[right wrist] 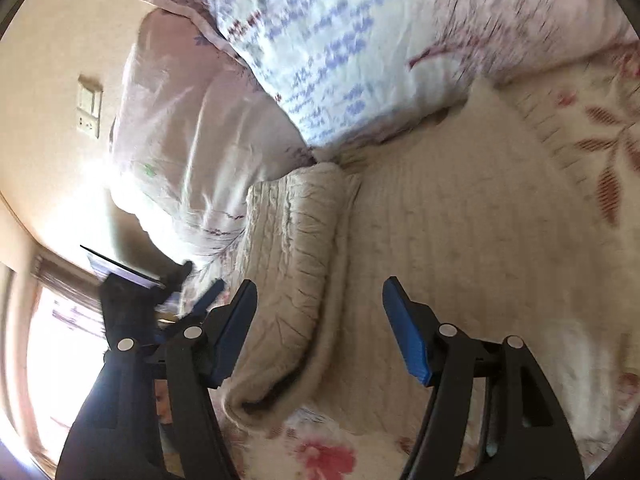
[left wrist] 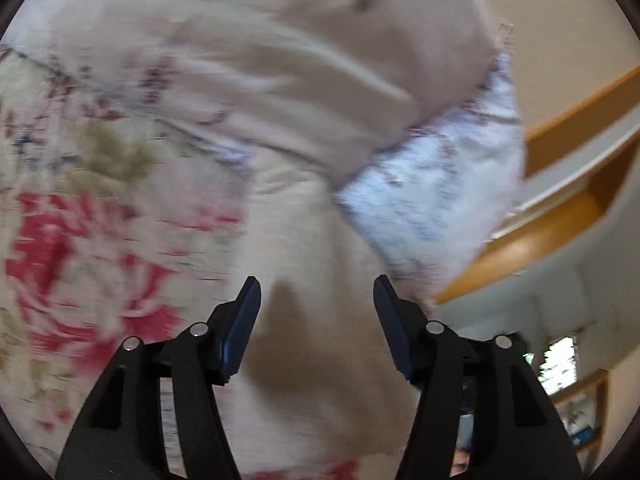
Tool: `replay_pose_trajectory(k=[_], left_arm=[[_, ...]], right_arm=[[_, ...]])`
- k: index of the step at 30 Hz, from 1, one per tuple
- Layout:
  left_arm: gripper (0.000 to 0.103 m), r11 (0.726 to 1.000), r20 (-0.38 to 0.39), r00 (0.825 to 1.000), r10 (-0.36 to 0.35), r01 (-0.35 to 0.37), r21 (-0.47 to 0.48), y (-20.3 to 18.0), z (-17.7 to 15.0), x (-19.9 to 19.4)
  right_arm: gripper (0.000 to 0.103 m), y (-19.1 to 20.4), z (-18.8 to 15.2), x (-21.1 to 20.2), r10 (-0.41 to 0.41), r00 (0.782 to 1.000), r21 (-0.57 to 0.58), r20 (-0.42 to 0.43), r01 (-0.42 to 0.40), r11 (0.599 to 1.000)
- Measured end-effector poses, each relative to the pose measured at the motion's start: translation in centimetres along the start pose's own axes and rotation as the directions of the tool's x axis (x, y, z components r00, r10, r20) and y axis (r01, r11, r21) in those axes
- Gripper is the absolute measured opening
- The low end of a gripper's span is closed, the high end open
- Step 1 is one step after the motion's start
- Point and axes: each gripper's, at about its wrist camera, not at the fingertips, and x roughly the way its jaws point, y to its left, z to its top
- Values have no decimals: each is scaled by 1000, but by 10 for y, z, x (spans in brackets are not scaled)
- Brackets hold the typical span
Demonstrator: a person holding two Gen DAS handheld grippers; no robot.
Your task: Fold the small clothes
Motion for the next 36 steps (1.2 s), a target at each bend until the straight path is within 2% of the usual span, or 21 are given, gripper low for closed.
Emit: replay_pose_trajectory(k=[6, 7, 9, 12, 14, 16, 18, 20, 25, 28, 31, 34, 36], left_arm=[[58, 995, -70, 993, 95, -93, 41, 13, -8, 15], [58, 994, -84, 991, 103, -99, 49, 13, -9, 19], [58, 994, -100, 990, 101, -95, 59, 12, -13, 28], [58, 995, -119, 989, 87, -80, 65, 13, -18, 30], [58, 996, -131, 988, 77, -71, 55, 12, -20, 34], [59, 997, -141, 988, 69, -63, 47, 12, -20, 37], [61, 997, -145, 987, 70, -64, 49, 11, -20, 36], [67, 997, -144, 988, 62, -55, 49, 7, -19, 34], [73, 999, -121, 993, 16, -12, 31, 2, -17, 21], [74, 1000, -120, 993, -2, 6, 26, 0, -16, 15], [74, 999, -130, 991, -13, 19, 39, -6, -19, 13], [74, 998, -151, 988, -18, 26, 52, -14, -22, 20], [74, 998, -168, 986, -15, 26, 63, -20, -26, 27]], right_arm=[[61, 4, 4, 33, -16, 997, 17, -79, 18, 1000], [60, 5, 3, 34, -20, 997, 10, -78, 20, 1000], [49, 9, 3, 37, -14, 996, -2, -92, 14, 1000], [47, 13, 1, 48, -8, 994, -7, -112, 8, 1000], [46, 14, 2, 54, -4, 994, 0, -109, 4, 1000], [42, 15, 5, 63, -1, 995, 19, -97, 2, 1000], [23, 14, 9, 71, -17, 996, 31, -86, 20, 999], [18, 13, 9, 72, -26, 997, 32, -68, 28, 999], [15, 39, 9, 49, -122, 992, -121, 38, 125, 985], [15, 52, 11, 24, -166, 980, -199, 109, 186, 962], [15, 50, 14, 1, -213, 966, -226, 149, 243, 943], [15, 40, 14, -18, -281, 941, -240, 187, 321, 916], [15, 31, 14, -29, -342, 913, -246, 222, 392, 887]])
